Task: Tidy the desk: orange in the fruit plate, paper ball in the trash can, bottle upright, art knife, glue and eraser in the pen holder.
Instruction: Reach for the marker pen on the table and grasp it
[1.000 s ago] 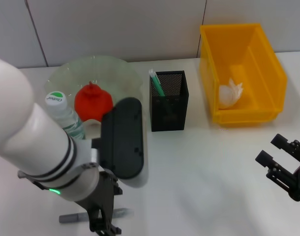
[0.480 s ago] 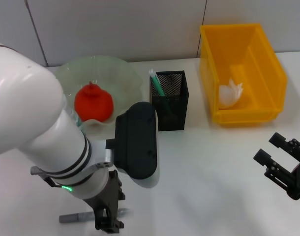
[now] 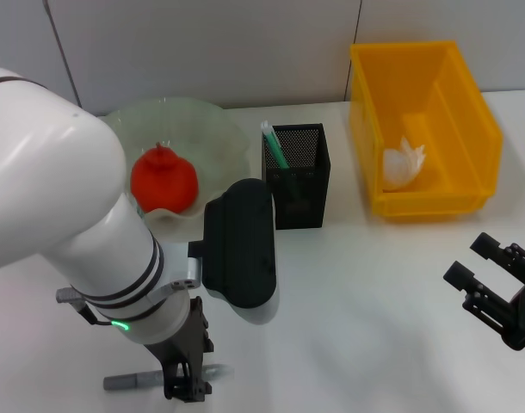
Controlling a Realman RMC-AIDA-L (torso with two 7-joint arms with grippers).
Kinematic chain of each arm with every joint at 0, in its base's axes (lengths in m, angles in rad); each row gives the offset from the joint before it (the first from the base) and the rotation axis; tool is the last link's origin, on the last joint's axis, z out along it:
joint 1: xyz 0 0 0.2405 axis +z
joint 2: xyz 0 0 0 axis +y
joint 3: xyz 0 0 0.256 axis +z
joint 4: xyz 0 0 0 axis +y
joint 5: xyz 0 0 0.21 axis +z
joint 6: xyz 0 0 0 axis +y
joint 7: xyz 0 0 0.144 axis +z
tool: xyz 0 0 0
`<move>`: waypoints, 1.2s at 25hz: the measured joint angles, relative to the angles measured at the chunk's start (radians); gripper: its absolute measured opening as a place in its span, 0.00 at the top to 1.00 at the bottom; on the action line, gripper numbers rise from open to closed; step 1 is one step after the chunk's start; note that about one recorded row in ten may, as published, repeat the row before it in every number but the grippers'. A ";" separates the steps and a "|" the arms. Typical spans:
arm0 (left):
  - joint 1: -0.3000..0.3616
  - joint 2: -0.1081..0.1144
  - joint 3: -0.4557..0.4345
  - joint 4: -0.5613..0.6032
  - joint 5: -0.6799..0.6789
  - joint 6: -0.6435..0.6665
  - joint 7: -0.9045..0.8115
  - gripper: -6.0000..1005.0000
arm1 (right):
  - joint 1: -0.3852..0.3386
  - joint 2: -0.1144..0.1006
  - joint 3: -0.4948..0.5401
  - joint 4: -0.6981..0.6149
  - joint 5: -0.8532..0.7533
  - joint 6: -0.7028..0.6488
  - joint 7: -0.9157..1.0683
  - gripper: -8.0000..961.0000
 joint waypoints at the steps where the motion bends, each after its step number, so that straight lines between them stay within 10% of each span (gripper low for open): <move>1: -0.002 0.000 0.000 -0.007 0.000 -0.003 0.002 0.53 | 0.000 0.000 0.000 0.000 0.000 0.000 0.000 0.30; 30: -0.037 0.000 -0.007 -0.087 -0.021 -0.012 0.010 0.63 | 0.012 0.001 0.000 -0.002 -0.009 0.005 0.011 0.30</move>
